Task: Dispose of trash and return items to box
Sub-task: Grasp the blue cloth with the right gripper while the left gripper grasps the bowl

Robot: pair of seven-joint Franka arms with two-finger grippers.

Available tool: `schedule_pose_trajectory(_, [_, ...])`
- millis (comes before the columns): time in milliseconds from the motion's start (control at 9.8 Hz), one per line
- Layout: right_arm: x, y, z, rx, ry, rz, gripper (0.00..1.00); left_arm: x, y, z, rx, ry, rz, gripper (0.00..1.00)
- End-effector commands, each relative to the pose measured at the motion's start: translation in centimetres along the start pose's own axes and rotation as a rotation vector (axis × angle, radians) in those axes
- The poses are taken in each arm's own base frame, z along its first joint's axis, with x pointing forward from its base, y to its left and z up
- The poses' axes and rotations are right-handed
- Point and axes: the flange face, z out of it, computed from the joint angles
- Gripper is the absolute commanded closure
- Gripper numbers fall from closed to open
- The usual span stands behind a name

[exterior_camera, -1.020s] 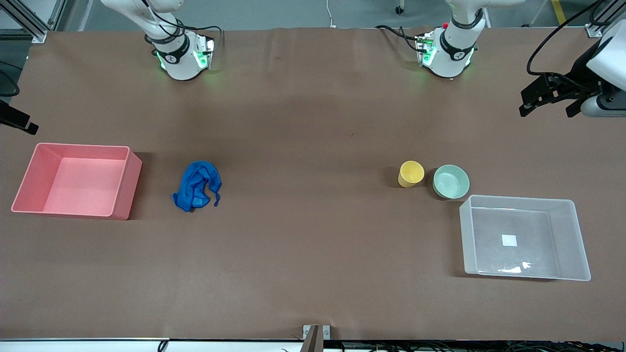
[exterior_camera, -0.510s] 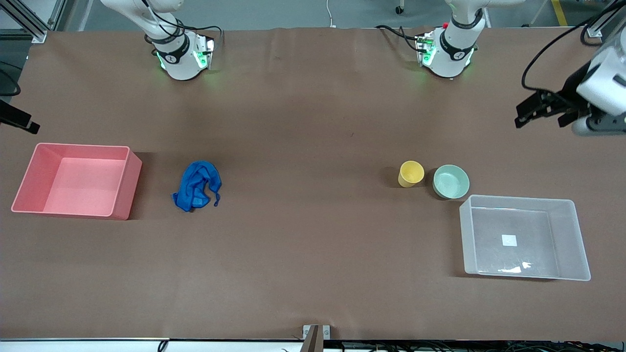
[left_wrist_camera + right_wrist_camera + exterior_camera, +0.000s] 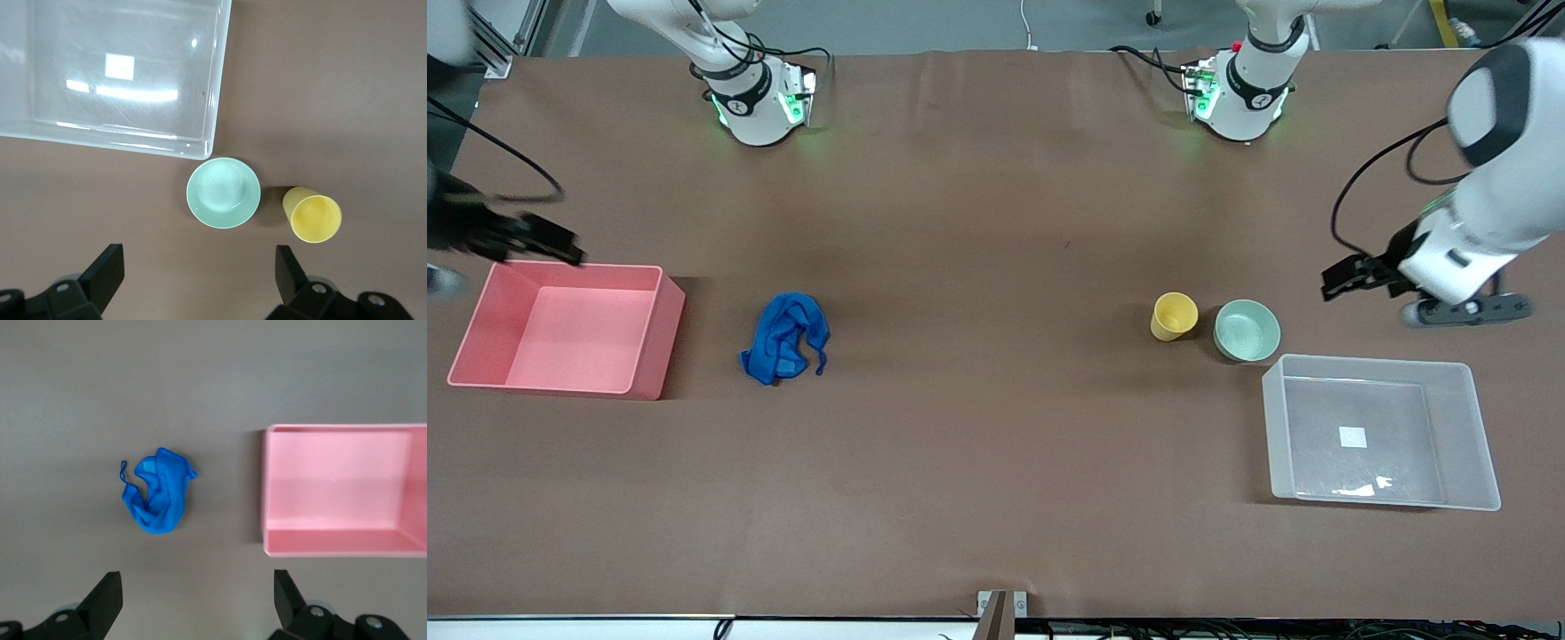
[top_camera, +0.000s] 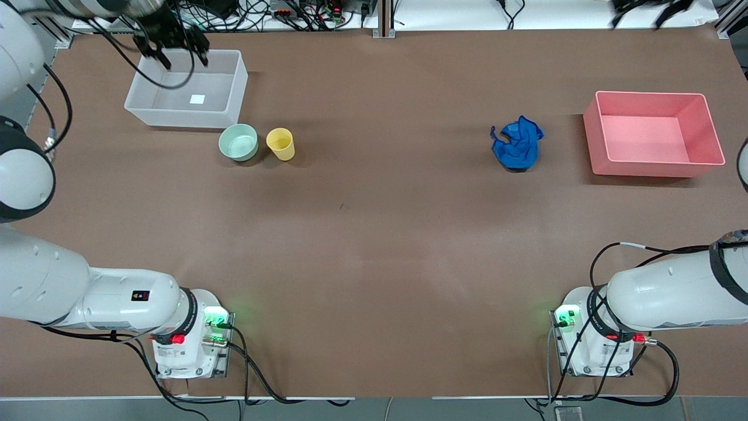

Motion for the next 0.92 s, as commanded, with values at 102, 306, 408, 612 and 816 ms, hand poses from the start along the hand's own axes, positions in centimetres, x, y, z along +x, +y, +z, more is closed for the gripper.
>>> schedule_pose_trajectory(102, [1.4, -5.0, 13.6, 0.01, 0.018, -0.001, 0.0, -4.3, -1.3, 12.5, 0.007, 0.048, 0.012, 0.0])
schedule_pose_trajectory(306, [2.3, -8.3, 23.8, 0.019, 0.007, -0.013, 0.0, -5.0, -1.9, 18.7, 0.005, 0.09, 0.005, 0.0])
schedule_pose_trajectory(408, [1.8, -8.5, 28.3, 0.025, 0.033, -0.016, 0.0, -5.4, -2.2, 20.7, 0.007, 0.066, 0.001, 0.0])
schedule_pose_trajectory(612, [0.4, -9.0, 33.2, 0.031, 0.07, -0.029, 0.0, -5.9, -2.4, 24.0, 0.009, 0.052, -0.003, 0.0])
schedule_pose_trajectory(816, [0.0, -8.8, 34.3, 0.028, 0.06, -0.031, 0.0, -6.3, -2.7, 26.5, 0.009, 0.047, -0.007, 0.05])
